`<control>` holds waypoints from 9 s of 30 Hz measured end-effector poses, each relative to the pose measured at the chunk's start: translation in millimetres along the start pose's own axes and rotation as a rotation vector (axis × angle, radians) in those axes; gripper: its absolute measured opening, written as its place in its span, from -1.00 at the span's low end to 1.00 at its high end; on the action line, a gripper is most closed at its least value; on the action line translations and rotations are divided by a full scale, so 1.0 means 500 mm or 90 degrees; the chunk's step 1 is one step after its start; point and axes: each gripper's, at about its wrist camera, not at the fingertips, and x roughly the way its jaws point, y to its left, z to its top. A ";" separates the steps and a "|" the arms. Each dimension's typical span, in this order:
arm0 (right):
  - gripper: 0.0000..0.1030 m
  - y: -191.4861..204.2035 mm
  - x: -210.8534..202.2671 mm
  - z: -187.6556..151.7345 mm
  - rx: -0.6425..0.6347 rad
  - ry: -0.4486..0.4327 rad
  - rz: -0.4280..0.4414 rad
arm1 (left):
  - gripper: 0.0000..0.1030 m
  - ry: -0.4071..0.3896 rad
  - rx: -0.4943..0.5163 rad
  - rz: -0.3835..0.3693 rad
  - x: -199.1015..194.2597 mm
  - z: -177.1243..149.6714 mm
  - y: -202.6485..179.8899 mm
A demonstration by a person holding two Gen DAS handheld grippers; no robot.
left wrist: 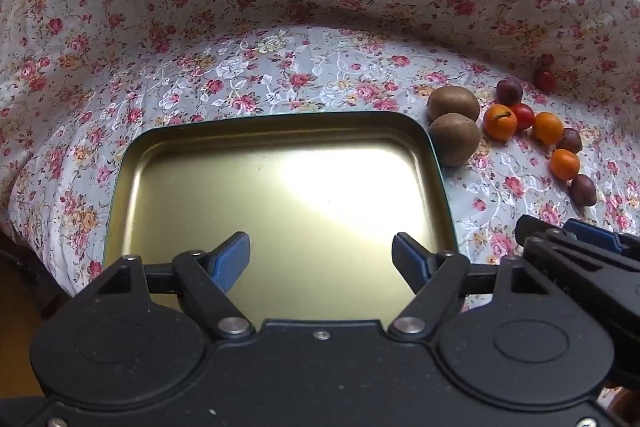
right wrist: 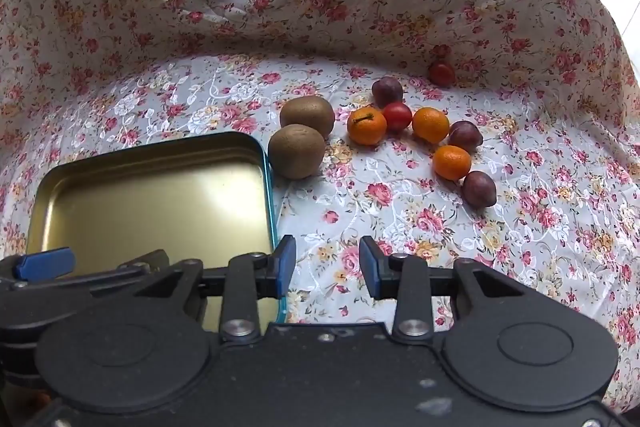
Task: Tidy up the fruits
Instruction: 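Move both tools from the gold tray toward the fruit group, then grasp a dark purple plum with the right tool while the left tool approaches a kiwi, then close the left tool on the brown kiwi while the right tool holds the plum, then carry kiwi and plum into the gold tray and open both tools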
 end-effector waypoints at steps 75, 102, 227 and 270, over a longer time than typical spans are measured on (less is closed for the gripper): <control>-0.26 -0.263 -0.002 -0.057 0.272 -0.024 -0.056 | 0.54 -0.044 0.188 -0.096 0.022 0.051 -0.278; -0.43 -0.294 0.129 0.072 0.191 0.017 -0.103 | 0.49 0.029 0.115 -0.076 0.128 0.096 -0.213; -0.30 -0.271 0.061 0.104 0.201 0.042 -0.001 | 0.12 0.089 0.015 -0.050 0.102 0.174 -0.175; -0.29 0.153 0.091 0.084 -0.054 0.138 0.142 | 0.08 0.153 -0.043 0.048 0.104 0.075 0.110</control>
